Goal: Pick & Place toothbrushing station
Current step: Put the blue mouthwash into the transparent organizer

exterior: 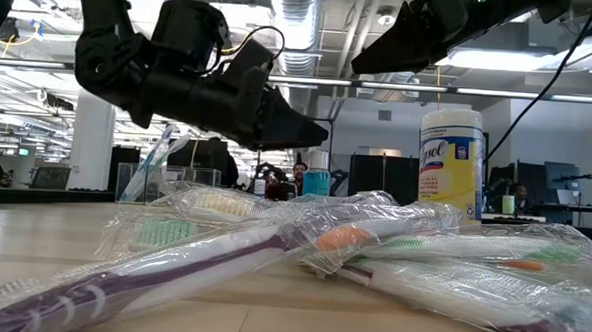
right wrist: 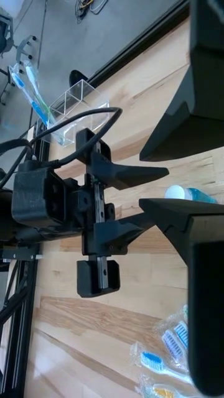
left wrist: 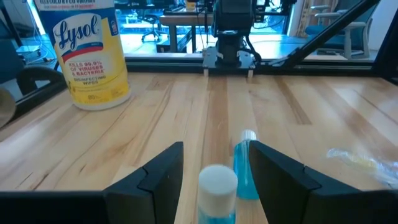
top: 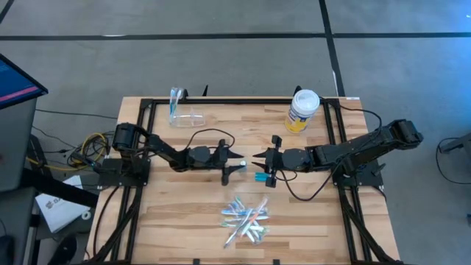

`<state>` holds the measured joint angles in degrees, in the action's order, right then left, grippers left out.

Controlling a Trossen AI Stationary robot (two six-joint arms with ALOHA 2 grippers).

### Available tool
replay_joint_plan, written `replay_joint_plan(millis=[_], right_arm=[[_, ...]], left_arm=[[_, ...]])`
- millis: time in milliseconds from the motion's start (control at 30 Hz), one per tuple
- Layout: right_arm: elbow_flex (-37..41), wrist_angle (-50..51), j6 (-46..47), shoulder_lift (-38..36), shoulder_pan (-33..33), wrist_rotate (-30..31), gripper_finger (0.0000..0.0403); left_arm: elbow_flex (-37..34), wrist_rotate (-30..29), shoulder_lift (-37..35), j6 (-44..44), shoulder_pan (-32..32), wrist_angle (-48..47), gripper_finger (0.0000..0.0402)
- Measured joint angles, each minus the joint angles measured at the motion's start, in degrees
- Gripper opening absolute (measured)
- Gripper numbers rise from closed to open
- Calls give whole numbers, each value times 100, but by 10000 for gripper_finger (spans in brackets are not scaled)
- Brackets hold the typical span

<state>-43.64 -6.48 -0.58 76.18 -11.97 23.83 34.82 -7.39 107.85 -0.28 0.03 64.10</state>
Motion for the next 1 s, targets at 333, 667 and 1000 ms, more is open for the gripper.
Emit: replay_joint_plan(millis=[333, 667, 1000], right_arm=[[0, 0, -31, 0, 0, 0, 97], [2, -35, -48, 0, 2, 2, 97], [2, 2, -92, 0, 0, 0, 97]], left_arm=[[83, 1, 64, 1, 4, 7, 177], [360, 37, 728, -101, -32, -1, 177], [397, 38, 577, -106, -28, 28, 177]])
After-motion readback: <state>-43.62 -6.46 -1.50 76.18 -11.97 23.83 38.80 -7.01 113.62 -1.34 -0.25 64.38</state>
